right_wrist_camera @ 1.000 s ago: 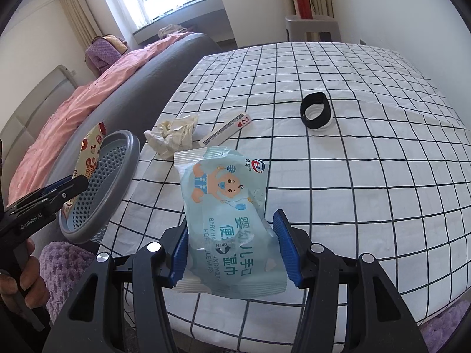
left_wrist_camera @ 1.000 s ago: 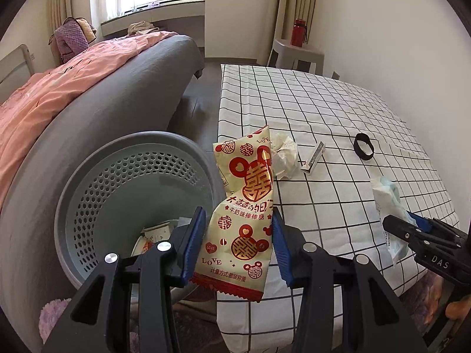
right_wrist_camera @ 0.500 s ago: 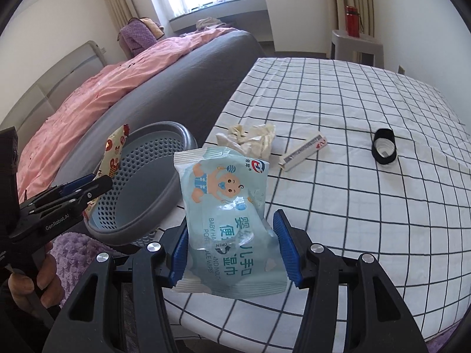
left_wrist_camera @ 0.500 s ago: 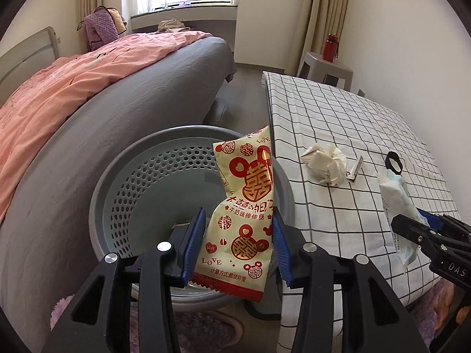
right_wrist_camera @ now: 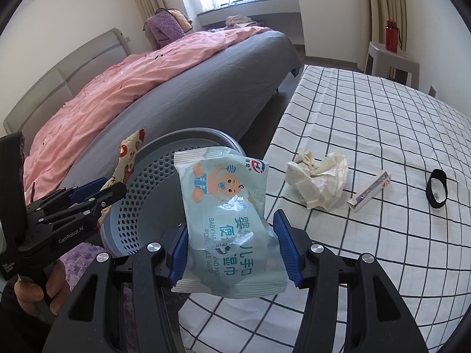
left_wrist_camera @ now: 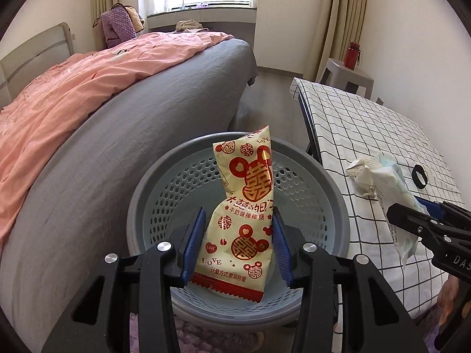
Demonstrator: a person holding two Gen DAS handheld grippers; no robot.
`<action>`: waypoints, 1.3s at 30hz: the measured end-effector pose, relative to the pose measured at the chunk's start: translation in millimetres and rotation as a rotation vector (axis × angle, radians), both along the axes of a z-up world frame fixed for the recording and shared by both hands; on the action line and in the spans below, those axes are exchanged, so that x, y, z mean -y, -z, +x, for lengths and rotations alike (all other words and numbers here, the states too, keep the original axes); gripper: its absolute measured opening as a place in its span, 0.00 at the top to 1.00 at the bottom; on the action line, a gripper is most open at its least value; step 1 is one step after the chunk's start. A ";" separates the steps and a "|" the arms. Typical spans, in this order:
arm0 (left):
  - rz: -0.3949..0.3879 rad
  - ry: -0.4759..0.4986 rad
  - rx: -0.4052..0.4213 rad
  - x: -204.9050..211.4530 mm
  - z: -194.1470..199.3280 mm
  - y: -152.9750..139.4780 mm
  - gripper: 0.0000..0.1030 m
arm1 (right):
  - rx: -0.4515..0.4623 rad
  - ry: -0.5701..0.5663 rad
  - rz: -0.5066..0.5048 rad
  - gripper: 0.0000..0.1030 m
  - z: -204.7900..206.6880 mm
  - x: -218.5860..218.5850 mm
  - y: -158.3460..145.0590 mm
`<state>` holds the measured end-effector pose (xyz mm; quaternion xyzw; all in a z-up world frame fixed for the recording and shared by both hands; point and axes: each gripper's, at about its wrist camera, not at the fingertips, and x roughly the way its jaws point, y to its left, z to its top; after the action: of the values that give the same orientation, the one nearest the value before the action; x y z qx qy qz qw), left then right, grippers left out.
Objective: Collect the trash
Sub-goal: 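Carry the wrapper and wipe pack over the grey basket, then open both tools to drop the wrapper and wipe pack into the basket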
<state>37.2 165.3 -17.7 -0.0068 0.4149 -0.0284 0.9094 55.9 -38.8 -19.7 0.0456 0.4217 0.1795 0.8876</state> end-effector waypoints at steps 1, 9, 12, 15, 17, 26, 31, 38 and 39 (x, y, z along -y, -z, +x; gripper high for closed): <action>0.004 -0.003 0.000 -3.2 1.7 -0.1 0.58 | 0.002 -0.005 0.003 0.49 1.1 -3.3 -0.3; 0.003 -0.045 0.011 -27.8 9.9 3.1 0.58 | 0.012 -0.051 0.004 0.49 14.9 -30.6 0.4; -0.002 -0.060 0.009 -35.6 11.4 5.6 0.58 | 0.013 -0.070 0.002 0.49 19.8 -40.6 1.2; -0.008 -0.066 0.007 -43.0 14.3 7.8 0.58 | 0.007 -0.088 -0.003 0.49 25.5 -51.1 3.8; -0.011 -0.069 0.006 -45.8 16.9 9.1 0.58 | 0.006 -0.096 -0.008 0.49 30.0 -57.0 5.6; 0.000 -0.068 -0.019 -49.8 33.5 19.0 0.58 | -0.019 -0.096 -0.019 0.49 46.7 -71.0 18.5; 0.005 -0.067 -0.027 -48.8 36.2 22.2 0.58 | -0.027 -0.096 -0.029 0.49 48.8 -75.2 24.1; 0.005 -0.079 -0.026 -50.2 37.0 22.0 0.58 | -0.020 -0.088 -0.037 0.47 51.0 -76.4 23.5; 0.007 -0.081 -0.024 -50.6 36.8 21.6 0.57 | -0.017 -0.091 -0.034 0.43 50.1 -76.4 22.9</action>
<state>74.0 215.8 -39.3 -0.0209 0.4254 0.0100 0.9047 106.0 37.6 -42.6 0.0126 0.4340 0.2121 0.8755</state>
